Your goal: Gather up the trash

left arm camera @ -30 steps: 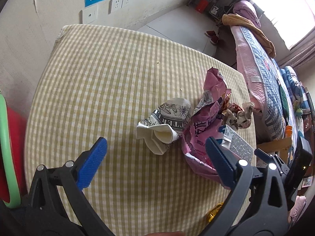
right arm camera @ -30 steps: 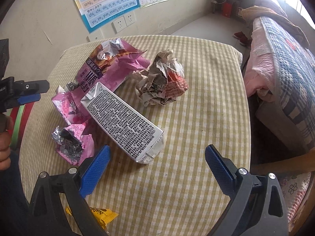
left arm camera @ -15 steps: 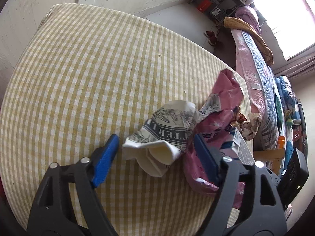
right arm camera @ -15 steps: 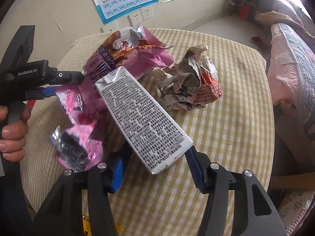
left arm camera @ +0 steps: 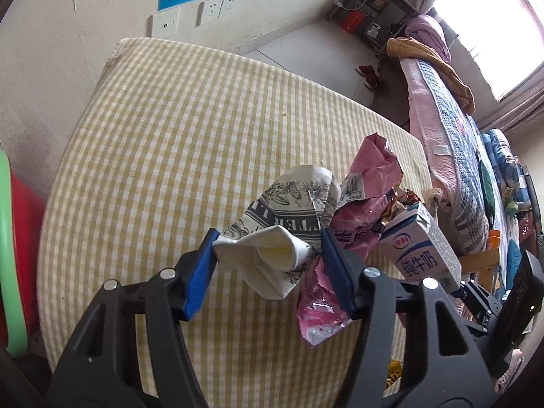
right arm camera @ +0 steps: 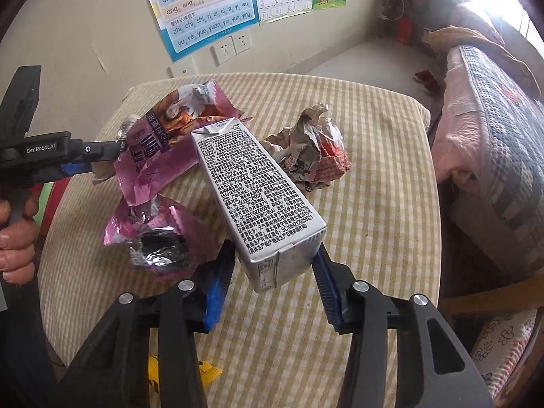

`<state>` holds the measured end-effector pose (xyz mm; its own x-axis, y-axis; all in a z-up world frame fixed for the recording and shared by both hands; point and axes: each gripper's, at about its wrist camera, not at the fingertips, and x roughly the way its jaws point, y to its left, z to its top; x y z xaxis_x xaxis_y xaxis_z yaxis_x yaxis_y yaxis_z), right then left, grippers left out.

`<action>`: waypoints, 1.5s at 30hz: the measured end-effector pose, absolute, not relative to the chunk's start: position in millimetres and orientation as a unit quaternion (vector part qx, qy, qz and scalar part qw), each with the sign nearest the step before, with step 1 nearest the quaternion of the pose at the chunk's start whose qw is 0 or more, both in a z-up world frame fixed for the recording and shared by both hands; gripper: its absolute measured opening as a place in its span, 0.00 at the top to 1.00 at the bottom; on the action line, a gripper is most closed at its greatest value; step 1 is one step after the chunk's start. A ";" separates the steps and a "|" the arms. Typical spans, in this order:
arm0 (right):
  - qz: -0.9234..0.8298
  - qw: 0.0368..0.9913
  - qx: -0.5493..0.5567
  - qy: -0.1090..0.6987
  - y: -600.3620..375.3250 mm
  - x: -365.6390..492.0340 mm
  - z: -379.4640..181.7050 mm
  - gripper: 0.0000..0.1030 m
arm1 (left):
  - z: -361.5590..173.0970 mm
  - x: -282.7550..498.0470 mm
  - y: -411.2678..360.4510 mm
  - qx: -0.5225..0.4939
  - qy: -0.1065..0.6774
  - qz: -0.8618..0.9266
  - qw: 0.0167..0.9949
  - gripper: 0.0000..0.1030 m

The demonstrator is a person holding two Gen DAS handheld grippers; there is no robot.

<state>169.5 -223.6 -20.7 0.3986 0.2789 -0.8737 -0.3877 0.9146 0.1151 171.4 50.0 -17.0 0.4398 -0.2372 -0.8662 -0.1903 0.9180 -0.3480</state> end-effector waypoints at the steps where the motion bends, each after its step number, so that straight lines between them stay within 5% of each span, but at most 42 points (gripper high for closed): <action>1: 0.198 0.836 -0.053 0.508 -224.6 167.2 -17.6 0.56 | -13.5 167.7 50.9 -0.199 0.527 -0.011 0.826 0.44; 20: 0.195 0.865 -0.066 0.458 -216.0 125.9 41.5 0.56 | 13.3 79.7 73.1 -0.211 0.516 0.028 0.830 0.43; 24: 0.200 0.868 -0.069 0.450 -210.7 119.8 51.0 0.56 | 7.8 72.8 75.8 -0.201 0.525 0.040 0.826 0.53; 28: 0.206 0.872 -0.074 0.439 -204.9 114.0 60.9 0.56 | 7.8 65.9 79.5 -0.197 0.518 0.052 0.831 0.35; 45: 0.238 0.856 -0.075 0.453 -167.4 113.8 53.0 0.56 | -40.9 82.4 81.6 -0.165 0.570 0.065 0.802 0.31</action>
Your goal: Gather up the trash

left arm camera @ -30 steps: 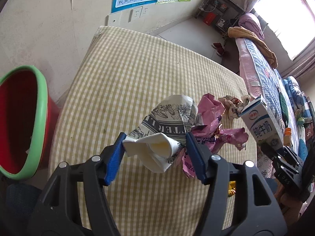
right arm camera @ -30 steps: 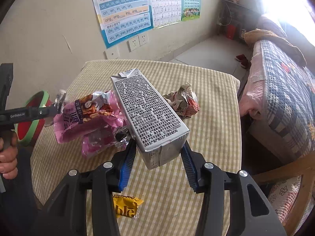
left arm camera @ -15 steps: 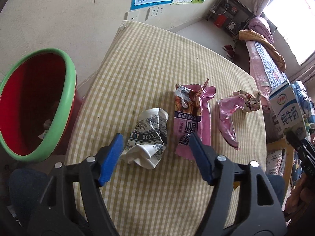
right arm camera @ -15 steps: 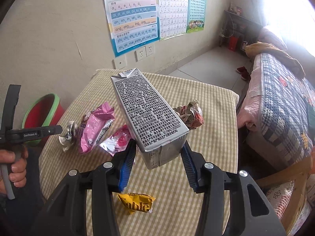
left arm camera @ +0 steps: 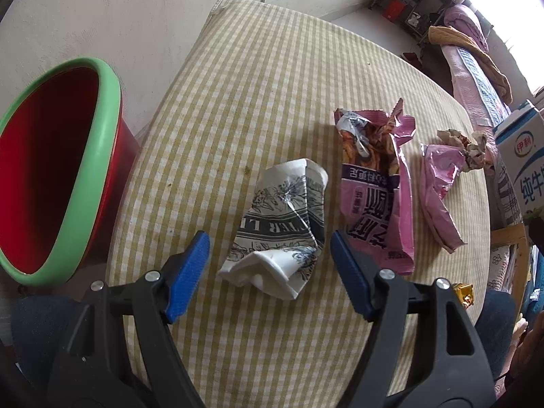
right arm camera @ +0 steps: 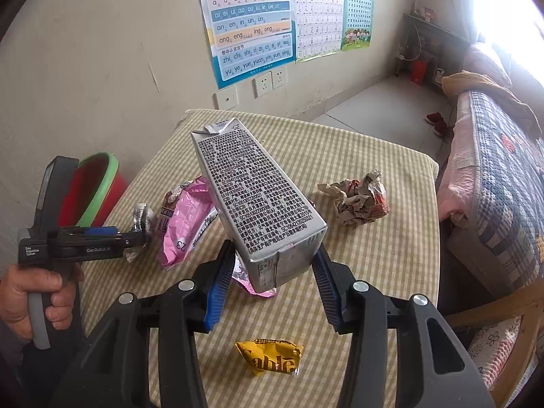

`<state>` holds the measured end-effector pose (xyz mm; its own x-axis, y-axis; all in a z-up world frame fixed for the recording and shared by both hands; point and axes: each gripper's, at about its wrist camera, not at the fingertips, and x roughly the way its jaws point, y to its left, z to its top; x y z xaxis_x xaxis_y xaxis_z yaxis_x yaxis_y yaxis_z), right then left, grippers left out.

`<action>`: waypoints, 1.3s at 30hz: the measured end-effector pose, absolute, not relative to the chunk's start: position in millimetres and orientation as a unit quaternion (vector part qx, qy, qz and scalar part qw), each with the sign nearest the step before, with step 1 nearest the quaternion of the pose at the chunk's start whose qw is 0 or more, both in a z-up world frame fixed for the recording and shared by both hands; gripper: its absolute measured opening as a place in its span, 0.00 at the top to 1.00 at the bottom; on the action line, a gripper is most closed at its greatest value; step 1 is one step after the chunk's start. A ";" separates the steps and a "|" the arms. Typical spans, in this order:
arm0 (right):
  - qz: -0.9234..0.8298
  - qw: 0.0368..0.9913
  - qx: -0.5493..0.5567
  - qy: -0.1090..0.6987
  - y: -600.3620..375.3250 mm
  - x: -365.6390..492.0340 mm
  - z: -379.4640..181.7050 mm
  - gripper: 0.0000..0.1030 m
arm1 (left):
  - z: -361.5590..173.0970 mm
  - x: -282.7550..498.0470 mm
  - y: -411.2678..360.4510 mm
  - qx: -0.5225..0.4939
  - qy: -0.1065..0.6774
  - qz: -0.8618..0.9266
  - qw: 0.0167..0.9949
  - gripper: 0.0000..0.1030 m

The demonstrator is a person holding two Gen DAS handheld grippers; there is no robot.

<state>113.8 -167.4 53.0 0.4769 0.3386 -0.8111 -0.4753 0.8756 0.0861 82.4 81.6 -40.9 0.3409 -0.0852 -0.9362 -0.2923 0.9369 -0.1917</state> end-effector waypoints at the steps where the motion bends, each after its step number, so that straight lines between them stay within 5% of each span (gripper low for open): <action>1: 0.239 0.855 -0.075 0.454 -165.5 114.7 52.1 0.56 | -42.4 83.9 81.1 -0.164 0.572 0.063 0.801 0.31; 4: 0.243 0.854 -0.073 0.455 -159.4 116.6 50.8 0.56 | -47.0 88.3 77.8 -0.156 0.578 0.052 0.799 0.45; 9: 0.252 0.853 -0.075 0.452 -149.9 115.5 54.0 0.56 | -42.0 85.3 75.0 -0.151 0.572 0.044 0.805 0.48; 39: 0.355 0.834 -0.096 0.412 -13.7 73.2 95.4 0.56 | 72.8 -14.0 195.2 -0.216 0.441 0.130 0.861 0.48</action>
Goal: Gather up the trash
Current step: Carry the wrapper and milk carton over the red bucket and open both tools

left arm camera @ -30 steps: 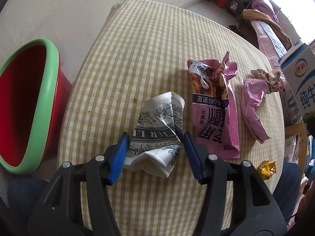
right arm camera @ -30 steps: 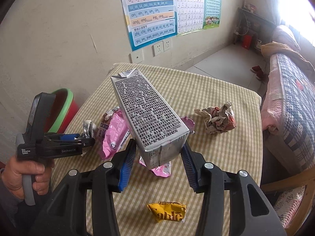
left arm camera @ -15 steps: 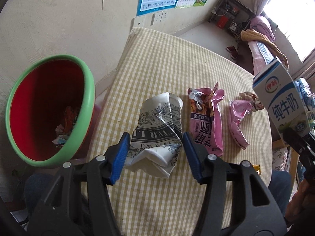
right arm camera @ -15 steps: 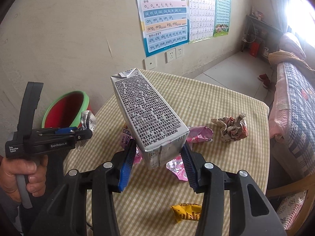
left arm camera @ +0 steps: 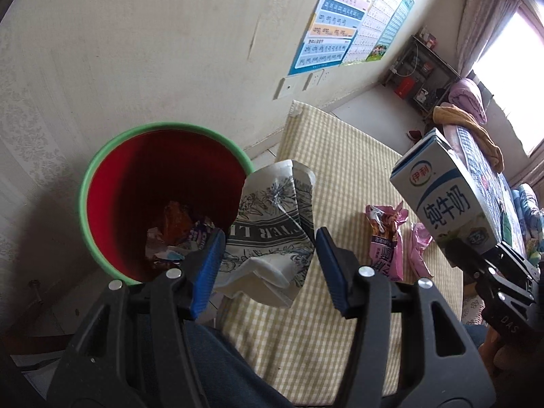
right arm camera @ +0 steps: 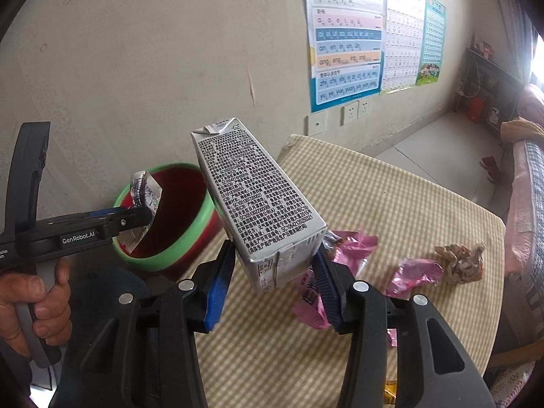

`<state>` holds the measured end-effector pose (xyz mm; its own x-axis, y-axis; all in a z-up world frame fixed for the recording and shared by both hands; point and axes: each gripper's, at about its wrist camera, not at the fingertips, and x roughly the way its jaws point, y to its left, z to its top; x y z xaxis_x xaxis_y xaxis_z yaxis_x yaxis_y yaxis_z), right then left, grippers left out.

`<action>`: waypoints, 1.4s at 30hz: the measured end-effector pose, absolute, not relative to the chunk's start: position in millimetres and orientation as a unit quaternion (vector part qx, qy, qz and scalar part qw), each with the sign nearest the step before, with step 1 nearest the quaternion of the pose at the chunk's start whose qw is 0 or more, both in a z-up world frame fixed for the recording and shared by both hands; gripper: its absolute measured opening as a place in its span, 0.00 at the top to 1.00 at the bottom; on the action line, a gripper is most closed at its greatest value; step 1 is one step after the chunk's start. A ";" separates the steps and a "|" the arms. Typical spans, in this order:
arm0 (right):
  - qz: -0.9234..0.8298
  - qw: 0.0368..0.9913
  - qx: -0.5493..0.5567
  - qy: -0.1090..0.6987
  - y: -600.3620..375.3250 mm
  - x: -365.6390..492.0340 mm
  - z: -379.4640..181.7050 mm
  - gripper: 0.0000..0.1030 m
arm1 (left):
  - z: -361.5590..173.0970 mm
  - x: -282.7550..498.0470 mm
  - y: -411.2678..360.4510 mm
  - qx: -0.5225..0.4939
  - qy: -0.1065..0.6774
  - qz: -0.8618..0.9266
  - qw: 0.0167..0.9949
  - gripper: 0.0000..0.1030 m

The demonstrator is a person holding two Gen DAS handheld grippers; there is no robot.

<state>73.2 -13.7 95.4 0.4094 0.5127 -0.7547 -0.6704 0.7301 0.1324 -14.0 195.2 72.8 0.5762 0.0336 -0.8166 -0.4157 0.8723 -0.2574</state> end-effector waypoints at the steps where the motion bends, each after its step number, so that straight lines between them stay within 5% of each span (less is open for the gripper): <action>1: 0.361 0.832 -0.099 0.410 -5.1 71.2 95.7 0.56 | 72.6 -17.8 201.3 -0.220 0.439 0.135 0.860 0.48; 25: 0.434 0.775 -0.160 0.431 180.2 62.1 57.7 0.54 | 52.8 -62.4 324.7 -0.296 0.415 0.199 0.837 0.46; 29: 0.427 0.772 -0.174 0.437 184.0 66.4 50.3 0.51 | 51.3 -57.5 327.4 -0.296 0.411 0.204 0.837 0.24; 32: 0.421 0.776 -0.172 0.436 178.5 67.9 49.9 0.35 | 50.5 -56.1 328.1 -0.296 0.409 0.209 0.837 0.15; 42: 0.390 0.799 -0.150 0.433 132.1 75.4 68.0 0.21 | 64.4 -51.0 305.7 -0.284 0.404 0.203 0.846 0.06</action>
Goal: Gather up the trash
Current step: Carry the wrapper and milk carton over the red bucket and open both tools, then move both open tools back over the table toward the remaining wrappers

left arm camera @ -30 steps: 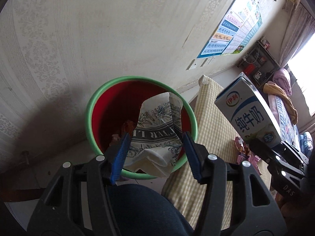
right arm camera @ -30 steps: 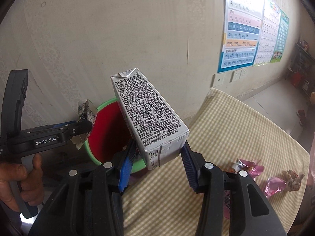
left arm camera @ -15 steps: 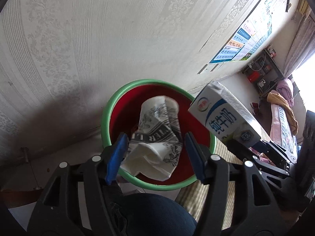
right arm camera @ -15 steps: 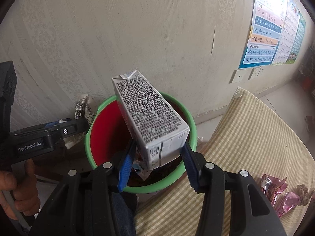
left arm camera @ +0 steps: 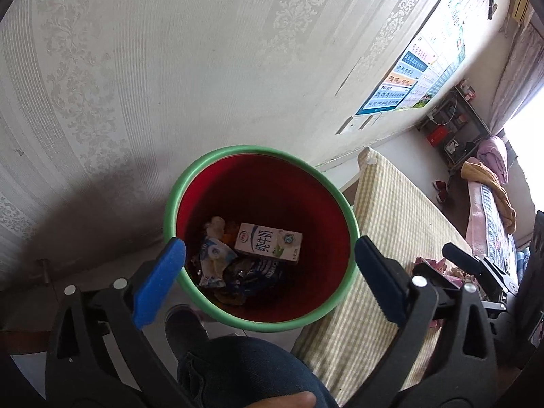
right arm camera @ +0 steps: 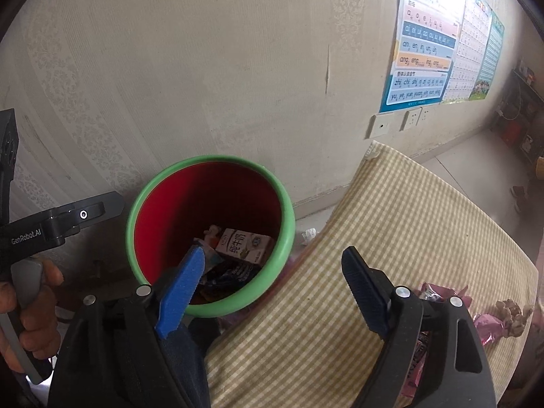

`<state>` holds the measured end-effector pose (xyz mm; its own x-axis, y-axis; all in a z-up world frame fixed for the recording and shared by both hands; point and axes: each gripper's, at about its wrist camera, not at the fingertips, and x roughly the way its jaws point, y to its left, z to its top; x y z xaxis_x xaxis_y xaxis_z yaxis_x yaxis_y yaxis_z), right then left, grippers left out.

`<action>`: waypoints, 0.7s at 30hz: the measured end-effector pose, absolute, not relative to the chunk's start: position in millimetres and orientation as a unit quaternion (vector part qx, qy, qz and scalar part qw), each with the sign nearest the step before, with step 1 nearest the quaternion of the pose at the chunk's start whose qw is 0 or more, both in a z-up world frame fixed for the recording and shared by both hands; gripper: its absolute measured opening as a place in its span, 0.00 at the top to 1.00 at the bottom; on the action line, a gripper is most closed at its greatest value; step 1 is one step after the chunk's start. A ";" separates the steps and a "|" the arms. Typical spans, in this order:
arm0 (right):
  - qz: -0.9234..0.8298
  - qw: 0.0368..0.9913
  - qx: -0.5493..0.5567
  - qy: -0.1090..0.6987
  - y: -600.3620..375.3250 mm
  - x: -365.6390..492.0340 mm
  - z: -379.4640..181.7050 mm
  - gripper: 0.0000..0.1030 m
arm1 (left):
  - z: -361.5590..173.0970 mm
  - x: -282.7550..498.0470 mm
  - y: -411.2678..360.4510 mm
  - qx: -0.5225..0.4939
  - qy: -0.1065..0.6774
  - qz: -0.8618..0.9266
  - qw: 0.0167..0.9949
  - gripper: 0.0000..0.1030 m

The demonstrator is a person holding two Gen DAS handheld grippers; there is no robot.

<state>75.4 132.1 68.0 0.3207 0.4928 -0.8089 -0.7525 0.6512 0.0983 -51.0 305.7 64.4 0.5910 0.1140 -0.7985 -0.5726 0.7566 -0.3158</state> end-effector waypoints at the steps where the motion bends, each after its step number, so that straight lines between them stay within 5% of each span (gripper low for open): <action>1: 0.385 0.801 -0.147 0.433 124.8 75.6 70.2 0.20 | 65.8 -49.7 301.8 -0.283 0.404 0.200 0.847 0.06; 21: 0.234 0.866 -0.076 0.435 -85.4 86.4 88.8 0.17 | 84.2 -2.1 148.9 -0.222 0.429 0.081 0.872 0.05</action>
